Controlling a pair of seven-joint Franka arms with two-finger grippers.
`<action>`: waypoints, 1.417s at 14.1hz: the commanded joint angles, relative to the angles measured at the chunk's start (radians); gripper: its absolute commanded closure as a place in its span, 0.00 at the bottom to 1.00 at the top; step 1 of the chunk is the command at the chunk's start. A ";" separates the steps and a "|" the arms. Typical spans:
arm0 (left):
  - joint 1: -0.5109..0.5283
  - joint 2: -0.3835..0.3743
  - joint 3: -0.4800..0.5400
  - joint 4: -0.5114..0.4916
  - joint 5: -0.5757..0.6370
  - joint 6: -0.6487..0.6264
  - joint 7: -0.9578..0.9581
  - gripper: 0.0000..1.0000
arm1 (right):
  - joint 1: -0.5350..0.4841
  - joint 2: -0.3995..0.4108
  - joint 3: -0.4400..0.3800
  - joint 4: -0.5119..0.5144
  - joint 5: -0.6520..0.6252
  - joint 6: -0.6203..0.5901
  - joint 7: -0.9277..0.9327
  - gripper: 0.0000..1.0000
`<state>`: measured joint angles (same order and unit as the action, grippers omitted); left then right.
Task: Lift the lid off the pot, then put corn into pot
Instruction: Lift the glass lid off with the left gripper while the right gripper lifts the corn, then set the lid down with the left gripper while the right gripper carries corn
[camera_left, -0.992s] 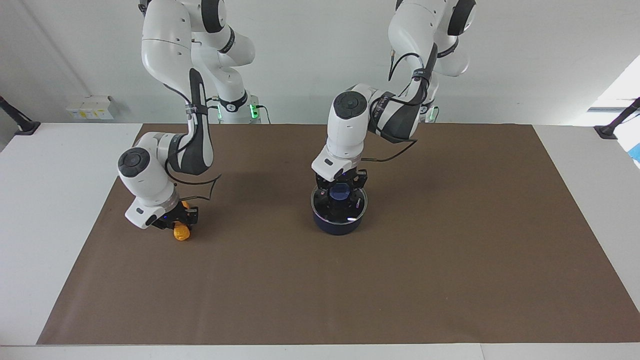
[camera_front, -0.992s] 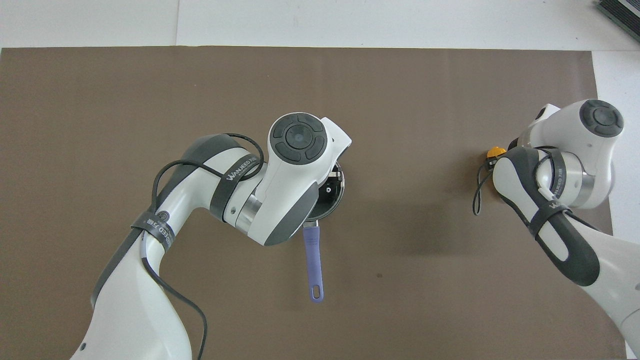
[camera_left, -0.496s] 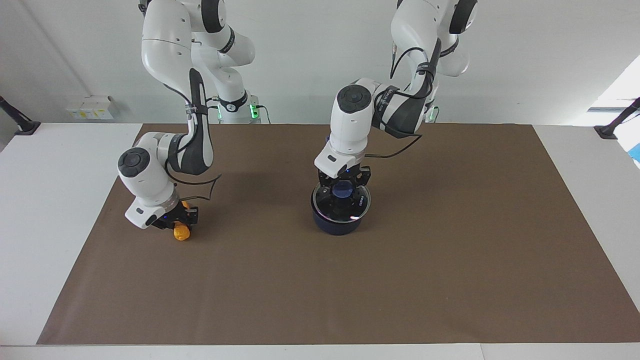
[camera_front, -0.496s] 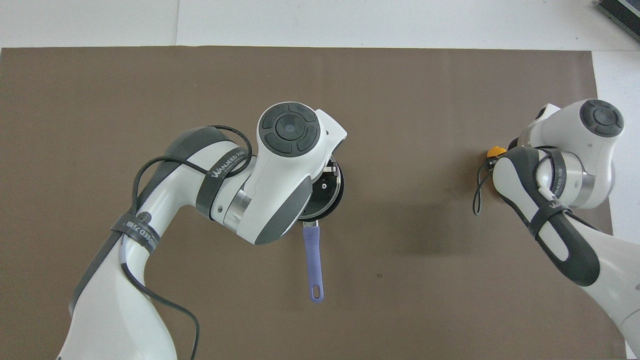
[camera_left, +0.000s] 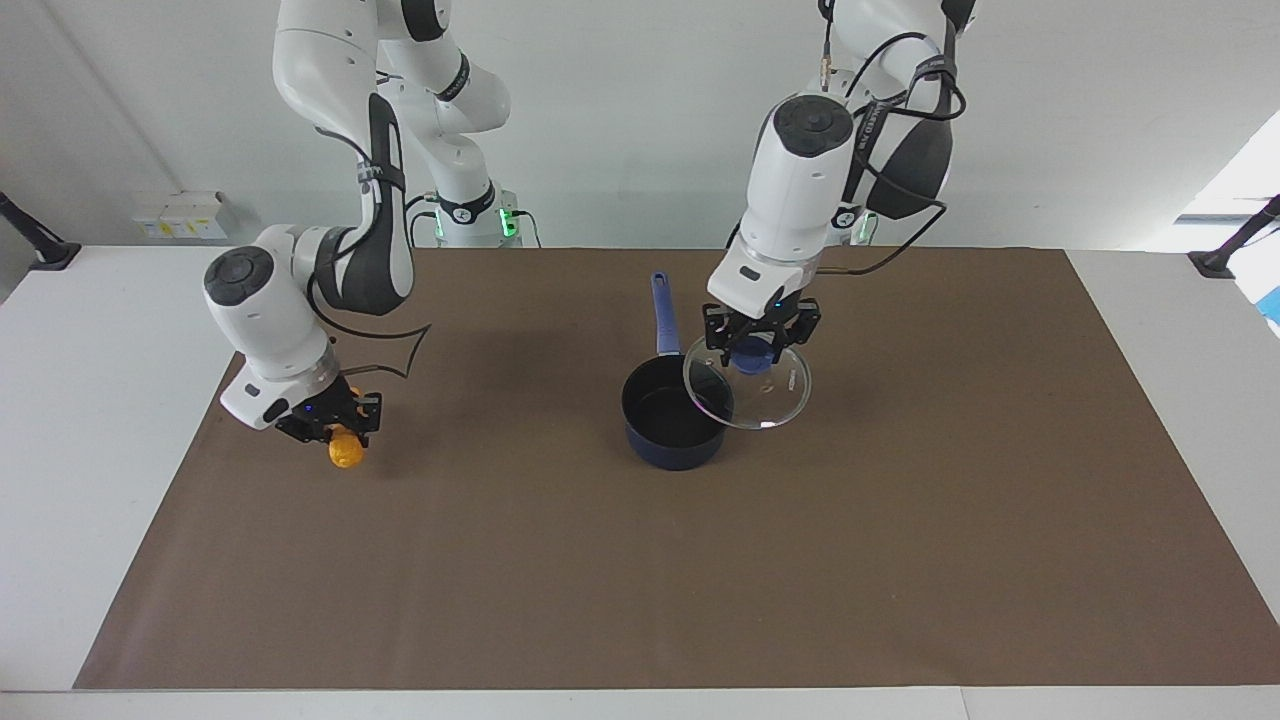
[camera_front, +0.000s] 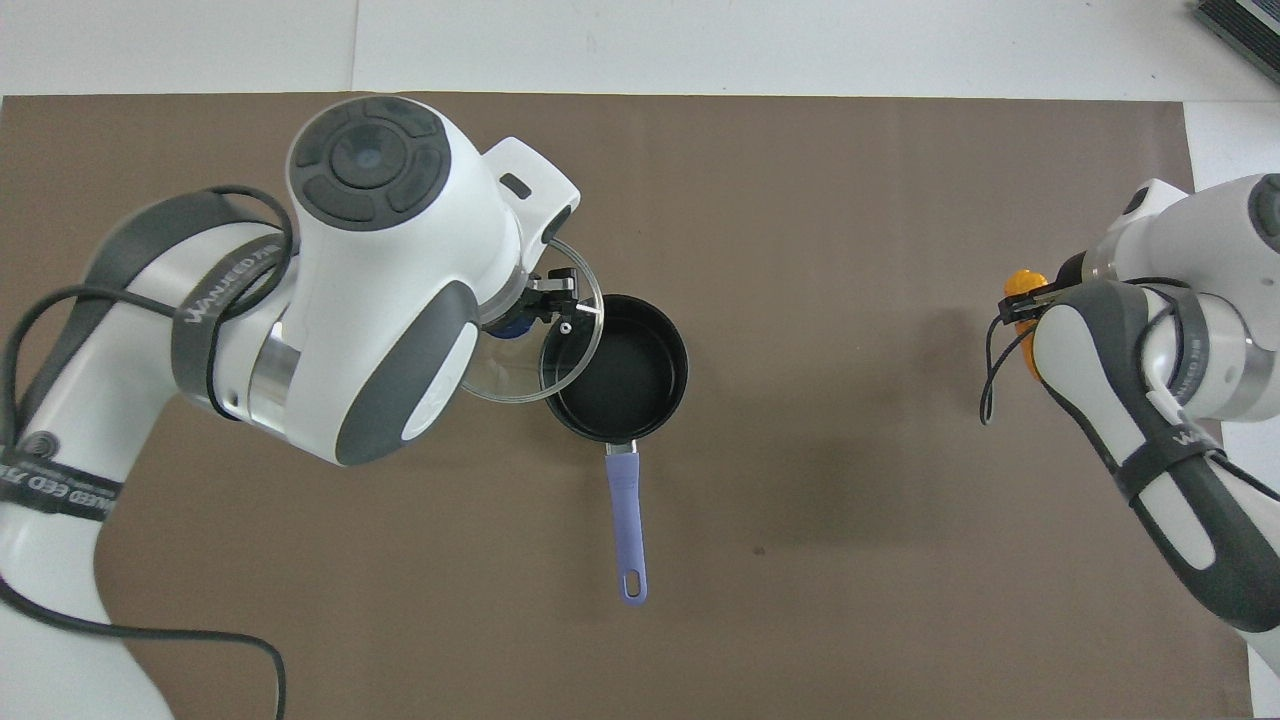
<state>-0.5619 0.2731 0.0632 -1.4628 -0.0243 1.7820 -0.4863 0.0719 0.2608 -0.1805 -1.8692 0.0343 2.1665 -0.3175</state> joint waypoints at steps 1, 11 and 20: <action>0.066 -0.044 -0.008 -0.004 0.008 -0.029 0.124 1.00 | -0.014 -0.090 0.003 -0.011 0.024 -0.089 -0.040 1.00; 0.374 -0.139 -0.006 -0.063 0.004 -0.141 0.630 1.00 | 0.083 -0.095 0.016 0.133 -0.001 -0.221 0.134 1.00; 0.565 -0.297 -0.005 -0.258 0.007 -0.141 0.830 1.00 | 0.445 -0.065 0.018 0.131 0.018 -0.151 0.688 1.00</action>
<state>-0.0218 0.0440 0.0696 -1.6302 -0.0243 1.6238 0.3198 0.4602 0.1656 -0.1572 -1.7561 0.0350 1.9811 0.2738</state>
